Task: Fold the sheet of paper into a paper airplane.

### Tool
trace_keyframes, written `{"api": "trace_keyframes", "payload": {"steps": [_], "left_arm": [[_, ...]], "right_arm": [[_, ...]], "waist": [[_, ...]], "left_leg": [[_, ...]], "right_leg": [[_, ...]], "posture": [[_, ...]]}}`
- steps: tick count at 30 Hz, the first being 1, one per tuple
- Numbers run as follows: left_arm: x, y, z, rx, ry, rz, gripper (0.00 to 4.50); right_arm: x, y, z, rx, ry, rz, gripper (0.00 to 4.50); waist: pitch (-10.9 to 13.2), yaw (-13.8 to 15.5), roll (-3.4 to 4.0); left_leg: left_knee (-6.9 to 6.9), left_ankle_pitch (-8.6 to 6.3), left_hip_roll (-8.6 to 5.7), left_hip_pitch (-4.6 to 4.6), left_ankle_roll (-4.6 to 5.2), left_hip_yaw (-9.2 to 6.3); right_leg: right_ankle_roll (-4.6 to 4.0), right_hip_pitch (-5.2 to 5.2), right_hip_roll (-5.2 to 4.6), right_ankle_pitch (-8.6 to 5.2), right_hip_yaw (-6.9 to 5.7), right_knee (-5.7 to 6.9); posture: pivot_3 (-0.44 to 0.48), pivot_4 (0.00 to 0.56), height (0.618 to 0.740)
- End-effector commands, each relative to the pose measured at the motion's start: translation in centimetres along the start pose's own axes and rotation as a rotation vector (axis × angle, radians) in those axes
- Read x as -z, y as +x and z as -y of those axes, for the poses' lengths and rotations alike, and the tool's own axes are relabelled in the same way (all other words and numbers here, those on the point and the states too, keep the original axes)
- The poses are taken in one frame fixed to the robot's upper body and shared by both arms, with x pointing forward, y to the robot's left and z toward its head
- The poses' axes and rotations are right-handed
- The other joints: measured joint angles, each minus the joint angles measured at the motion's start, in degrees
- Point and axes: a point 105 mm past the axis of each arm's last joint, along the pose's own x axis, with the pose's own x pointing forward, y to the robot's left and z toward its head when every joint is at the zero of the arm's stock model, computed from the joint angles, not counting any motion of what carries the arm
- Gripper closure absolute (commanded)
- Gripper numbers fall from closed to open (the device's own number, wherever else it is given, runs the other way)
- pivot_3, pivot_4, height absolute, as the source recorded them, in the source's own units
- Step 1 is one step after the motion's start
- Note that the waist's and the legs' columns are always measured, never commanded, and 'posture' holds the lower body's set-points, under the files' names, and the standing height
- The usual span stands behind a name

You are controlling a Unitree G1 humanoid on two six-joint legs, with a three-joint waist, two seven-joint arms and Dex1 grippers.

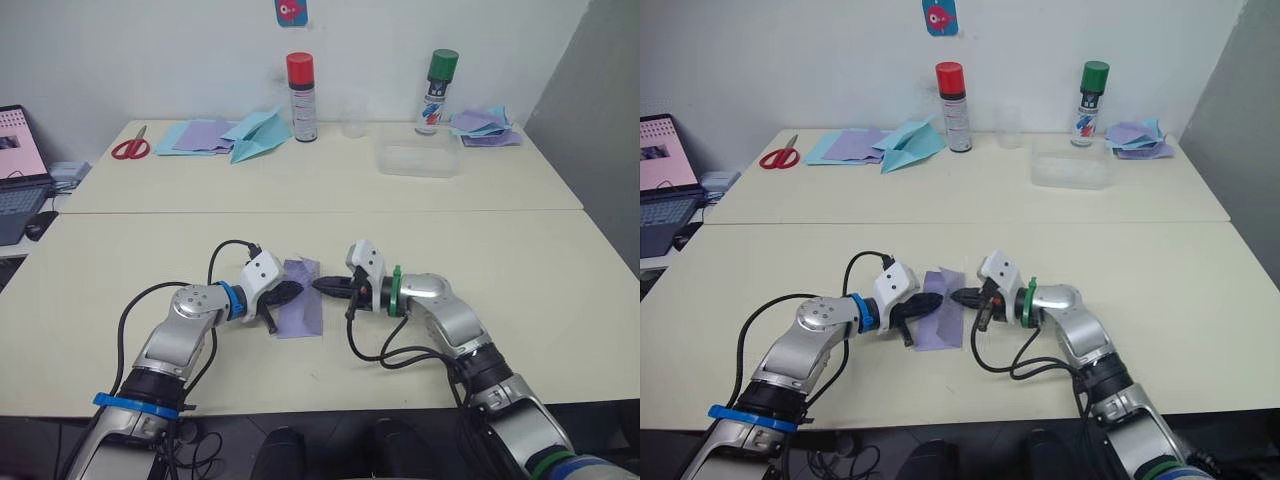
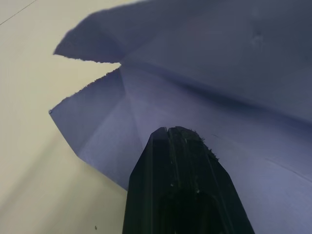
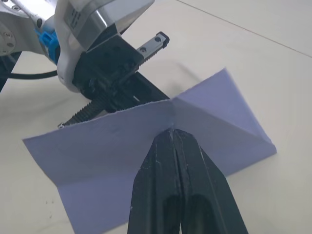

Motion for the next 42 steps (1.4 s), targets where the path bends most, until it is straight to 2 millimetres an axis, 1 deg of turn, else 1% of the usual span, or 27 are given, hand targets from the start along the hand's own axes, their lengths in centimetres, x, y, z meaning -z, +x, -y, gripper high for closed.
{"api": "trace_keyframes", "payload": {"steps": [1,3,8,11,13,16,19,22,23,25,26,28,29,31,34,35,37,42], "left_arm": [[3.8,-0.2,1.4,0.034,-0.068,-0.144,4.5],[3.9,-0.5,1.2,0.024,-0.073,-0.15,4.5],[4.1,-1.6,0.9,0.002,-0.12,-0.169,4.5],[3.5,-2.7,0.5,-0.02,-0.161,-0.172,4.5],[3.3,-3.4,0.1,-0.038,-0.154,-0.189,4.5],[2.7,-5.0,-0.8,-0.079,-0.139,-0.2,4.5],[0.6,-7.1,-2.1,-0.129,-0.115,-0.16,4.5],[-2.5,-8.0,-3.4,-0.188,-0.089,-0.039,4.5],[-3.9,-8.0,-3.6,-0.192,-0.088,0.025,4.5],[-6.4,-7.6,-3.3,-0.169,-0.091,0.138,4.5],[-7.3,-7.4,-3.0,-0.157,-0.091,0.173,4.5],[-8.1,-6.7,-2.5,-0.135,-0.09,0.201,4.5],[-8.1,-6.2,-2.2,-0.126,-0.093,0.204,4.5],[-7.4,-4.9,-1.7,-0.111,-0.102,0.175,4.5],[-5.1,-3.4,-1.0,-0.092,-0.127,0.11,4.5],[-4.0,-3.0,-0.9,-0.096,-0.137,0.079,4.5],[-2.3,-2.6,-0.5,-0.088,-0.154,0.042,4.5],[0.4,-1.8,0.0,-0.081,-0.173,-0.011,4.5]], "right_arm": [[0.0,1.1,0.2,0.01,-0.044,-0.016,4.47],[0.8,1.5,0.5,0.025,-0.061,-0.053,4.47],[1.9,2.1,0.8,0.04,-0.103,-0.105,4.47],[2.7,2.6,0.7,0.032,-0.136,-0.147,4.47],[3.0,2.8,0.6,0.025,-0.139,-0.156,4.47],[3.2,3.0,0.4,0.01,-0.162,-0.18,4.47],[3.7,3.0,0.4,-0.003,-0.171,-0.219,4.47],[4.0,2.9,0.4,-0.011,-0.178,-0.239,4.47],[4.0,2.9,0.4,-0.011,-0.176,-0.239,4.47],[4.0,2.8,0.5,-0.011,-0.174,-0.24,4.47],[4.0,2.8,0.5,-0.011,-0.173,-0.241,4.47],[4.0,2.8,0.5,-0.011,-0.174,-0.243,4.47],[4.0,2.7,0.6,-0.01,-0.173,-0.242,4.47],[3.9,2.8,0.6,-0.009,-0.173,-0.242,4.47],[3.9,2.8,0.7,-0.004,-0.169,-0.24,4.47],[3.9,2.7,0.7,0.001,-0.167,-0.24,4.47],[3.9,2.6,0.7,0.004,-0.163,-0.239,4.47],[3.7,2.4,0.2,-0.011,-0.13,-0.202,4.47]], "waist": [[0.0,0.0,0.0],[0.0,0.0,0.0],[0.0,-0.4,0.0],[0.0,-0.9,0.0],[0.0,-1.3,0.0],[0.0,-1.6,0.0],[0.0,-1.7,0.01],[0.0,-1.3,0.02],[0.1,-1.2,0.0],[0.1,-0.7,-0.03],[0.1,-0.5,-0.04],[0.1,-0.5,-0.05],[0.1,-0.6,-0.05],[0.1,-0.7,-0.05],[0.1,-0.8,-0.05],[0.1,-0.8,-0.05],[0.1,-0.8,-0.04],[0.1,-0.2,-0.07]], "left_leg": [[0.0,0.0,0.0,0.0,0.0,0.0],[-0.02,0.0,0.02,0.0,0.0,-0.03],[-0.08,0.0,0.04,0.0,0.01,-0.02],[-0.12,0.0,0.09,0.04,0.01,-0.04],[-0.16,0.0,0.16,0.07,0.0,-0.07],[-0.23,-0.01,0.33,0.16,0.0,-0.04],[-0.25,-0.02,0.7,0.2,-0.01,0.0],[-0.32,-0.02,0.79,0.19,-0.02,-0.07],[-0.34,-0.02,0.82,0.18,-0.02,-0.08],[-0.33,-0.02,0.82,0.13,-0.03,-0.15],[-0.31,-0.02,0.81,0.11,-0.03,-0.14],[-0.29,-0.02,0.77,0.11,-0.03,-0.03],[-0.29,-0.03,0.76,0.12,-0.04,0.03],[-0.3,-0.04,0.76,0.15,-0.06,0.11],[-0.32,-0.05,0.8,0.14,-0.07,0.07],[-0.32,-0.05,0.82,0.14,-0.07,0.07],[-0.33,-0.05,0.82,0.15,-0.07,0.05],[-0.31,-0.05,0.82,0.1,-0.07,0.03]], "right_leg": [[0.0,0.0,0.0,0.0,-0.01,0.0],[-0.02,-0.01,0.01,-0.01,-0.03,0.0],[-0.06,-0.04,0.02,-0.04,-0.02,0.0],[-0.07,-0.04,0.02,-0.04,-0.02,0.02],[-0.08,-0.04,0.02,-0.05,-0.03,0.02],[-0.13,-0.04,0.07,-0.07,-0.03,0.04],[-0.28,-0.06,0.32,-0.08,-0.05,0.05],[-0.47,-0.11,0.48,-0.12,-0.17,0.05],[-0.51,-0.12,0.51,-0.12,-0.19,0.05],[-0.52,-0.12,0.52,-0.12,-0.26,0.05],[-0.52,-0.12,0.52,-0.12,-0.25,0.05],[-0.5,-0.11,0.52,-0.11,-0.12,0.04],[-0.5,-0.1,0.52,-0.11,-0.06,0.02],[-0.5,-0.11,0.52,-0.11,0.01,0.02],[-0.51,-0.12,0.58,-0.12,-0.02,0.01],[-0.51,-0.13,0.59,-0.12,-0.01,0.01],[-0.52,-0.13,0.59,-0.12,-0.03,0.02],[-0.53,-0.16,0.59,-0.12,-0.07,0.02]], "posture": [[0.0,0.15,0.74],[0.0,0.15,0.74],[0.0,0.15,0.74],[0.0,0.15,0.74],[0.0,0.15,0.74],[0.0,0.15,0.74],[0.0,0.15,0.74],[0.0,0.15,0.74],[0.0,0.15,0.74],[0.0,0.15,0.74],[0.0,0.15,0.74],[0.0,0.15,0.74],[0.0,0.15,0.74],[0.0,0.15,0.74],[0.0,0.15,0.74],[0.0,0.15,0.74],[0.0,0.15,0.74],[0.0,0.15,0.74]]}}
